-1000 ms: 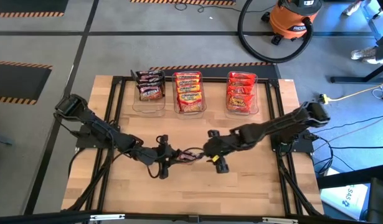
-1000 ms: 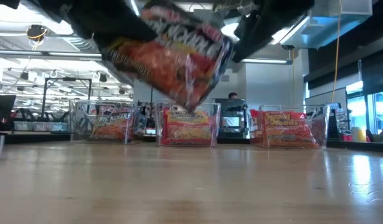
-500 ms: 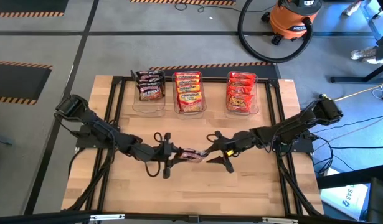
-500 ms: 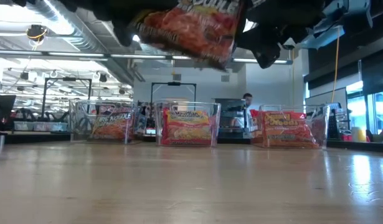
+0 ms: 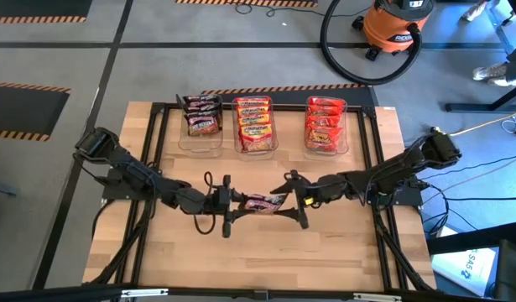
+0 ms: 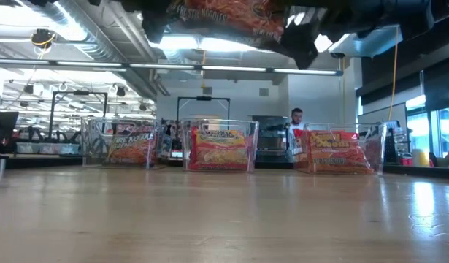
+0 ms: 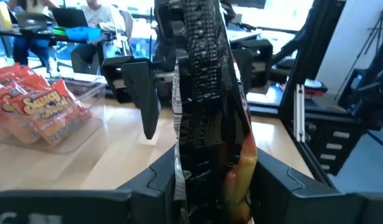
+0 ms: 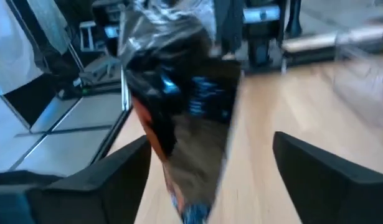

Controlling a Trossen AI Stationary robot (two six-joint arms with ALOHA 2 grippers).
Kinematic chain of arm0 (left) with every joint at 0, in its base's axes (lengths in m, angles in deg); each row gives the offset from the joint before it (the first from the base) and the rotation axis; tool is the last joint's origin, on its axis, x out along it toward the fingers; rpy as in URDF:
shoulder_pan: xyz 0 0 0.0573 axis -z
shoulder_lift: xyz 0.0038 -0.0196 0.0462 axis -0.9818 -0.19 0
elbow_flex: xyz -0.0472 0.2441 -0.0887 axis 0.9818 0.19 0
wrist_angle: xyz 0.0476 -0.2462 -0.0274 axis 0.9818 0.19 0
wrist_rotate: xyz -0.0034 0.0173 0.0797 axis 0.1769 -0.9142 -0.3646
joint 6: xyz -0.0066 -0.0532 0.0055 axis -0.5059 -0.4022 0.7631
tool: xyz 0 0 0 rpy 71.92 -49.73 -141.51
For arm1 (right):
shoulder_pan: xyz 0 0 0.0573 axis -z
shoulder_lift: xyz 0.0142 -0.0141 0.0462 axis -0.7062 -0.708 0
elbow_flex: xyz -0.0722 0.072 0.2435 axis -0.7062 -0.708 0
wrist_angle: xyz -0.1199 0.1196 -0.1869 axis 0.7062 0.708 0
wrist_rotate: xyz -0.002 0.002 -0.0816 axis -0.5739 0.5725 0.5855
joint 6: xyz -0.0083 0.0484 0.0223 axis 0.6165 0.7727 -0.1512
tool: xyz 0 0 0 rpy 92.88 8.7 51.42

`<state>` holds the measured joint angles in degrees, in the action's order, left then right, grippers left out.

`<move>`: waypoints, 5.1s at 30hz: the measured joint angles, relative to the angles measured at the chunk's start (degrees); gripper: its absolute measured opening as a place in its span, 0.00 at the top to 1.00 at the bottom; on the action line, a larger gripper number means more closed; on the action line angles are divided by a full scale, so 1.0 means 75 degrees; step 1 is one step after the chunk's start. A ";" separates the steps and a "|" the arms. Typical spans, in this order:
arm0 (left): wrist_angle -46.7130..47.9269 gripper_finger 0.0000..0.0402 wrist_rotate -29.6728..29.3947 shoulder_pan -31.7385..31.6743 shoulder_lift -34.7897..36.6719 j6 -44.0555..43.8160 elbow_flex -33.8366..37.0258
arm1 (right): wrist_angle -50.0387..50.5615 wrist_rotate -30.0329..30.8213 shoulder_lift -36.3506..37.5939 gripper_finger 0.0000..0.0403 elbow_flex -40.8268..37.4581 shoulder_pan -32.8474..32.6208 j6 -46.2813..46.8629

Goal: Sort Maruchan noodles
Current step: Put the black noodle pack into the left transparent bin

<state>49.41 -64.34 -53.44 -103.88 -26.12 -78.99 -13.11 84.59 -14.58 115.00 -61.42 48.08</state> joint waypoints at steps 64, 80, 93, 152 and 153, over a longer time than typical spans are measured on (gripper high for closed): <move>0.8521 0.36 0.4283 -0.1880 -0.1017 -0.1664 -0.4721 | -0.0793 -0.0042 -0.2578 0.75 0.1113 0.0000 -0.0414; 0.9027 0.44 0.4235 -0.2014 -0.1874 -0.1617 -0.5030 | -0.0768 0.0007 -0.2578 0.75 0.1107 0.0000 -0.0391; 0.9078 0.74 0.4059 -0.1985 -0.1874 -0.1606 -0.5030 | -0.0865 -0.0013 -0.2578 0.57 0.1105 0.0003 -0.0304; 1.2021 0.74 0.4690 -0.9414 0.1125 0.5174 -0.2904 | 0.2106 -0.0252 -0.0916 0.37 0.1063 0.0501 -0.1009; 1.1961 0.74 0.4761 -0.9463 0.0986 0.5192 -0.2862 | 0.2194 -0.0243 -0.0923 0.37 0.1055 0.0501 -0.1012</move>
<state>139.12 -28.63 -124.41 -96.48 12.82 -100.45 3.35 82.76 -21.51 122.91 -57.66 40.50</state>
